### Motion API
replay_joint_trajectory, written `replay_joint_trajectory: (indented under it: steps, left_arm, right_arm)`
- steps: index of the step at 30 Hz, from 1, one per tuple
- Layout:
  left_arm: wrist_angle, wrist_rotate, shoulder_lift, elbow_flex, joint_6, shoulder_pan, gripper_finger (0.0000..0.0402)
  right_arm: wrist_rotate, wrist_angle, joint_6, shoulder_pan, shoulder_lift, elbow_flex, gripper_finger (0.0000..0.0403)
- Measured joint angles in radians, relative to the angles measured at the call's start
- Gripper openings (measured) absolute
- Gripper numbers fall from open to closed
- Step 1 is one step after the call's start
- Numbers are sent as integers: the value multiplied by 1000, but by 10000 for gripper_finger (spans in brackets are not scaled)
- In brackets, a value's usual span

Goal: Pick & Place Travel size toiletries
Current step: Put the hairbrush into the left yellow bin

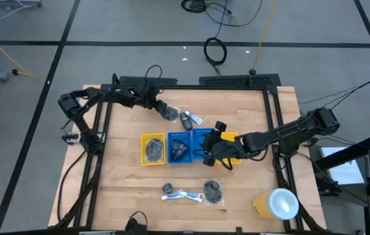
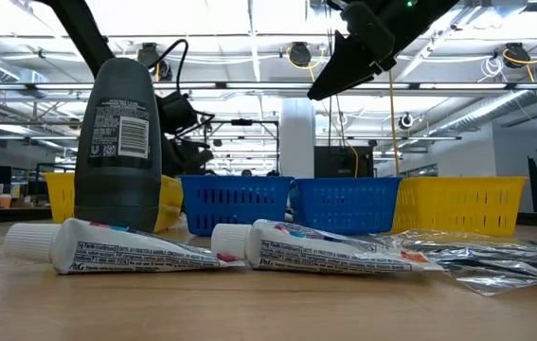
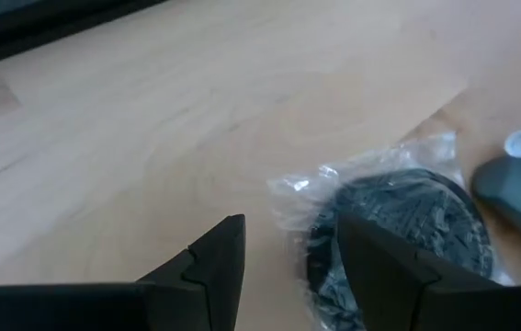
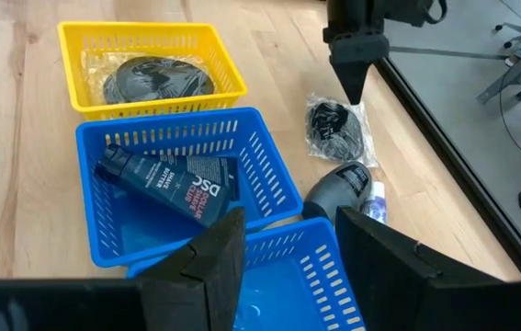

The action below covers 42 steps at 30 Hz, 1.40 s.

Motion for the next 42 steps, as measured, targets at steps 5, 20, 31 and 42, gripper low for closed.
replay_joint_trajectory:
  steps: [5, 20, 31, 42]
  left_arm:
    - [22, 7, 38, 0, -7, 1, 175]
    - [36, 76, 49, 2, -25, 1, 175]
    - [22, 107, 48, 2, -17, 1, 151]
    - [96, 282, 48, 1, -23, -1, 3]
  right_arm:
    - [0, 0, 0, 0, 0, 0, 167]
    - [0, 0, 0, 0, 0, 0, 167]
    - [0, 0, 0, 0, 0, 0, 167]
    - [0, -1, 0, 0, 0, 0, 167]
